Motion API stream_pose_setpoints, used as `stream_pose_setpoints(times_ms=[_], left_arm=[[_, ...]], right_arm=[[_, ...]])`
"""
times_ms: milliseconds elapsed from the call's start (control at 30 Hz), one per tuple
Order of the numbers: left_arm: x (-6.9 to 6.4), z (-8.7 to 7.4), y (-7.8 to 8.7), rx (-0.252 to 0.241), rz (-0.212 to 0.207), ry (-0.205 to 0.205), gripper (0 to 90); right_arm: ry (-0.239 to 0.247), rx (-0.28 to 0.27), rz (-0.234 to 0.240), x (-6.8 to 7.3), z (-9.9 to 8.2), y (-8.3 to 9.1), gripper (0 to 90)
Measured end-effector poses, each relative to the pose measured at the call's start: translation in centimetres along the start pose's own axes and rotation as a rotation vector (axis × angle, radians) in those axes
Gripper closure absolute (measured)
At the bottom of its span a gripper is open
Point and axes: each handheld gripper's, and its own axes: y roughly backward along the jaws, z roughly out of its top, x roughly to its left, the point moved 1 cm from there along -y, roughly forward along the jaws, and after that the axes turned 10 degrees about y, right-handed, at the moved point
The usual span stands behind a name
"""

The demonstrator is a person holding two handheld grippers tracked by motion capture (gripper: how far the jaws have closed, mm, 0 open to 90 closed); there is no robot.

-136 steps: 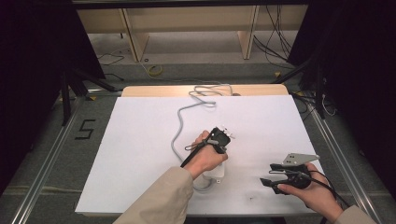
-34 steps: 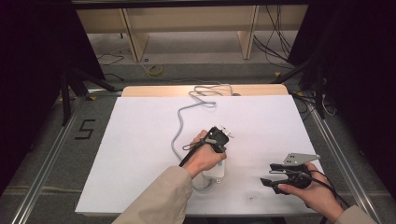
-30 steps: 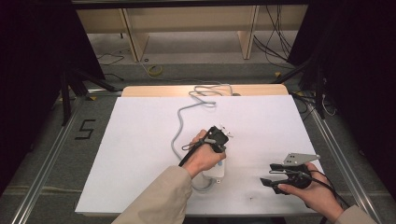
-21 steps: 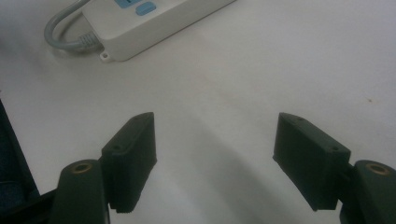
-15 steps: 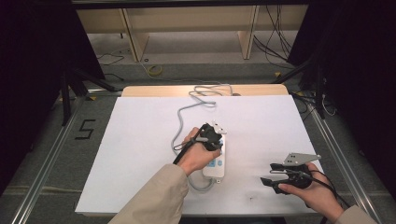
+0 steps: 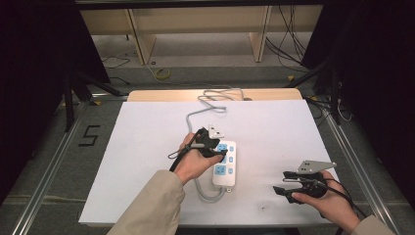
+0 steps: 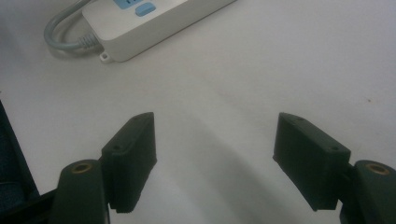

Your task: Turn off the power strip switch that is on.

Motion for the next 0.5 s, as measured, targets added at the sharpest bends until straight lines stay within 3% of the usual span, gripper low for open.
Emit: stream_pose_setpoints(times_ms=[133,400,500], left_arm=[[0.5,-0.3,0.5,-0.014,0.019,0.0,51.9],[1.3,-1.5,1.5,-0.03,0.042,-0.076,39.7],[1.6,-1.8,2.0,-0.036,0.058,-0.071,35.8]], right_arm=[[-0.002,0.0,-0.001,0.0,0.0,0.0,30.0],[-0.001,-0.001,-0.001,0.0,0.0,0.1,29.9],[-0.004,-0.004,-0.004,0.0,0.0,0.1,30.0]])
